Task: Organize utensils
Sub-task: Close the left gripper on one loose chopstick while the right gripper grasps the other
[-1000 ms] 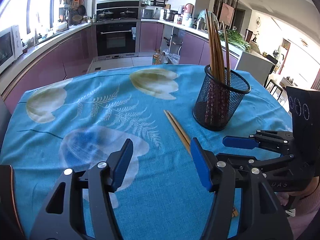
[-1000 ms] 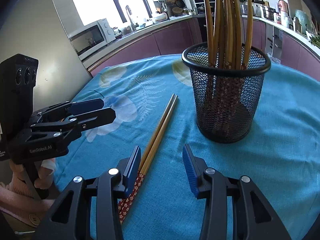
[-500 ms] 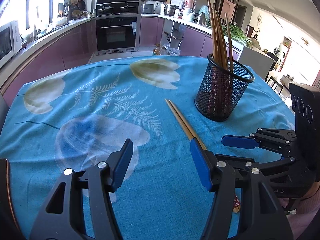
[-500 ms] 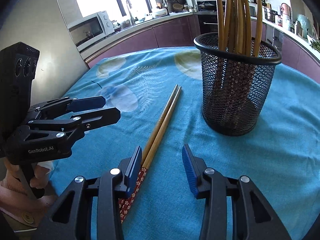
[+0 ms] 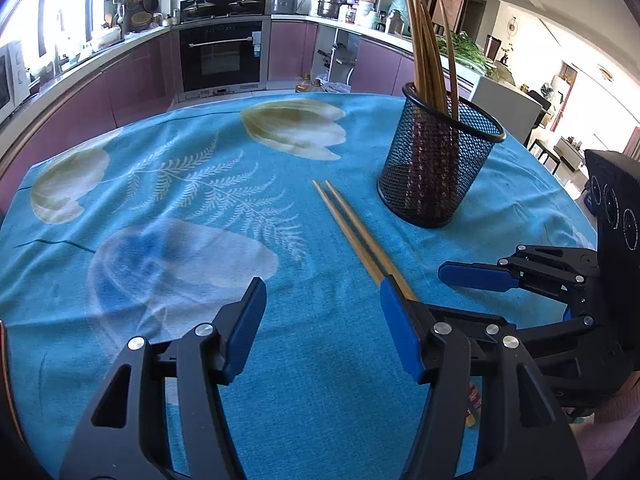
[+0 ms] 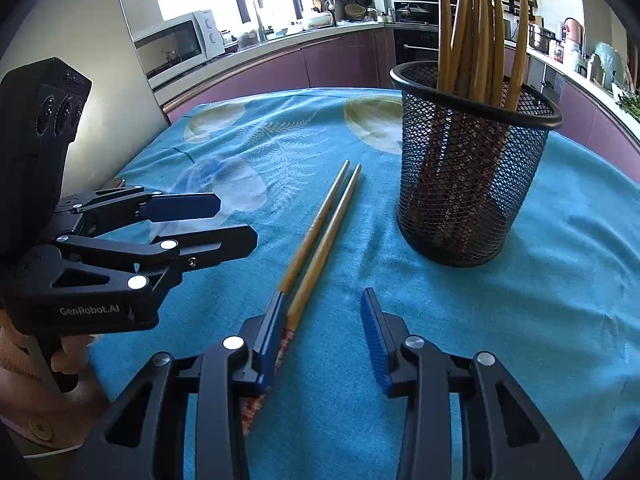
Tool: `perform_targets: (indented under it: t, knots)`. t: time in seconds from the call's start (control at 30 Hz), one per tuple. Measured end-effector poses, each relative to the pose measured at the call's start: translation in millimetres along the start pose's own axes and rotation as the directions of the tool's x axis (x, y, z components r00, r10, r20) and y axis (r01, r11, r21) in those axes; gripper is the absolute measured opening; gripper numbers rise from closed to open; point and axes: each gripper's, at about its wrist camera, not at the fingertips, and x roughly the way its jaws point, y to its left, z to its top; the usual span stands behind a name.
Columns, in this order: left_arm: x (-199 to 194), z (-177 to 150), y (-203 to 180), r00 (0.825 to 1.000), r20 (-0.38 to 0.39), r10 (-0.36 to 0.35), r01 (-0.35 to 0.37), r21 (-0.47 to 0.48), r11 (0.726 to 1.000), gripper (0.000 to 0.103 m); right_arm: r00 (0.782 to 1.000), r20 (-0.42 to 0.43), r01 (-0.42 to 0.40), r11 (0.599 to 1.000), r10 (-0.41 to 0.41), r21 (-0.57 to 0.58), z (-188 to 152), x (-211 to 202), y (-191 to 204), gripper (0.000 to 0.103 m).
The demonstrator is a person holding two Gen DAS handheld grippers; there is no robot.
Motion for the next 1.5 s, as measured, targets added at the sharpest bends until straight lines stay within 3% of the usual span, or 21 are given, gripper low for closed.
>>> perform_targets:
  t: [0.33, 0.6, 0.93, 1.13, 1.23, 1.37, 1.5]
  knots:
    - [24.4, 7.4, -13.6, 0.998, -0.050, -0.024, 0.026, 0.033, 0.999, 0.056, 1.000, -0.005, -0.015, 1.000, 0.015, 0.013, -0.9, -1.2, -6.0, 0.035]
    - [36.8, 11.0, -15.9, 0.996, -0.082, -0.022, 0.026, 0.042, 0.999, 0.046, 1.000, -0.006, -0.021, 1.000, 0.021, 0.011, -0.7, -1.9, -8.0, 0.035]
    - [34.4, 6.6, -14.3, 0.993, -0.101, -0.063, 0.068, 0.049, 0.996, 0.019, 1.000, -0.007, -0.012, 1.000, 0.012, 0.010, 3.2, 0.1, -8.9, 0.032]
    - [28.5, 2.0, -7.3, 0.991, -0.105, -0.079, 0.083, 0.037, 0.996, 0.019, 1.000, -0.006, -0.002, 1.000, 0.002, 0.011, 11.3, 7.1, -10.3, 0.029]
    - [28.5, 4.5, -2.7, 0.993, -0.101, -0.057, 0.060, 0.026, 0.998, 0.026, 1.000, -0.008, 0.001, 1.000, -0.001, 0.007, 17.1, 12.2, -8.4, 0.029]
    - [33.4, 10.4, 1.4, 0.992, -0.110, -0.063, 0.065, 0.012, 0.998, 0.026, 1.000, -0.007, 0.010, 1.000, -0.010, -0.005, 24.3, 18.9, -5.8, 0.028]
    - [38.4, 15.0, 1.0, 0.992, -0.110, -0.059, 0.061, 0.013, 0.998, 0.026, 1.000, -0.007, 0.012, 1.000, -0.012, 0.000, 29.7, 23.7, -6.6, 0.023]
